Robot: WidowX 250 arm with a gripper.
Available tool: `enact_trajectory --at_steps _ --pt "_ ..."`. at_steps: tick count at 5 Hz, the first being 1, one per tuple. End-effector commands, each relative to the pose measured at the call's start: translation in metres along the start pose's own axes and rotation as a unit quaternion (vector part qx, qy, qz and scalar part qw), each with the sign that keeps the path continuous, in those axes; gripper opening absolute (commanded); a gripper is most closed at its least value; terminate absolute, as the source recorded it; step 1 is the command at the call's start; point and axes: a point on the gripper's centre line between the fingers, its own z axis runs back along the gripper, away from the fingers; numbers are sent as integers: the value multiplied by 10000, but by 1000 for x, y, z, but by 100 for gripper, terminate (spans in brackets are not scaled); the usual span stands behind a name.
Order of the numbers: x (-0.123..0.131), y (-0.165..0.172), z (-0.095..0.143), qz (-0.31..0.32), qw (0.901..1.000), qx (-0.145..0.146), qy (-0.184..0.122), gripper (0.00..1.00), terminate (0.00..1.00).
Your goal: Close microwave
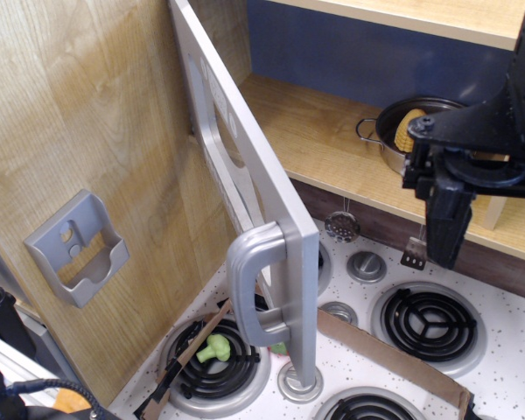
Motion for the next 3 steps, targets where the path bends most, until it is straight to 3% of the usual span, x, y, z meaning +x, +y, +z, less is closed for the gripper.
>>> enact_trajectory --at_steps 1,3 --pt "0 0 0 0 10000 0 0 100 0" --pt "-28 37 15 -67 9993 110 -341 100 0"
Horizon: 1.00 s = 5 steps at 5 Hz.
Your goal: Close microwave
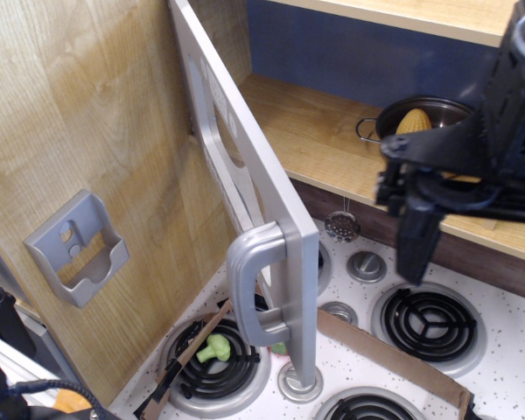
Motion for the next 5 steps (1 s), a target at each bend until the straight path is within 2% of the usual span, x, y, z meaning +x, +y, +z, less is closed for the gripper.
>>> enact_trajectory --at_steps 1,2,3,5 --pt "-18 42 17 -106 9995 -90 -300 100 0" --pt "-15 70 14 -693 9974 -35 -214 100 0" --pt "-7 95 2 -1163 9929 -106 -235 100 0" --pt "21 129 -21 -1919 9808 -140 -325 100 0"
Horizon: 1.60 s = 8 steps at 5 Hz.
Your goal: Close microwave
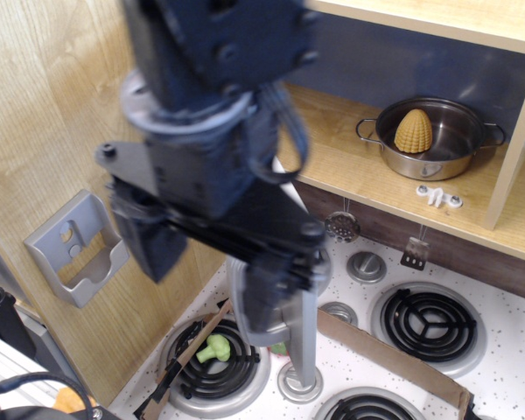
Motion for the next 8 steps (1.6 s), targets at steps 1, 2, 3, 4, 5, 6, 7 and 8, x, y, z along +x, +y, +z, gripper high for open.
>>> enact_trajectory --at_steps 1,2,3,4,5,6,7,8 --pt "35 32 -15 -688 9976 -15 -55 100 0" --pt "61 34 -21 -1019 9948 -21 30 100 0" --pt "83 20 -21 -1157 9932 -13 -121 100 0" --pt "96 4 -19 -1139 9931 -45 -277 100 0" --pt "112 -14 -17 -1165 9923 -54 -410 100 0" --pt "135 -33 -15 -1189 9914 -124 -529 100 0" --pt "156 -47 -12 -1246 9898 -154 -667 100 0" --pt "170 -59 -12 -1322 9884 -159 -732 100 0"
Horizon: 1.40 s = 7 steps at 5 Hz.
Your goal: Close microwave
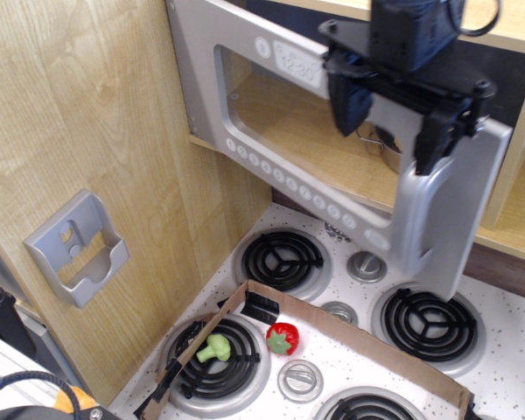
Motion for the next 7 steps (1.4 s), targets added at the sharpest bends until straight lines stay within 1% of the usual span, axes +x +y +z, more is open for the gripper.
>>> enact_trajectory --at_steps 1,2,3,4,7 --pt "46 -9 7 -104 9993 -65 -350 100 0" --pt "64 -9 5 -251 9987 -80 -437 100 0" --pt "77 -8 6 -485 9971 -134 -564 100 0" --pt "86 -8 8 -598 9962 -152 -615 100 0" --pt "85 -10 10 -597 9964 -139 -591 100 0"
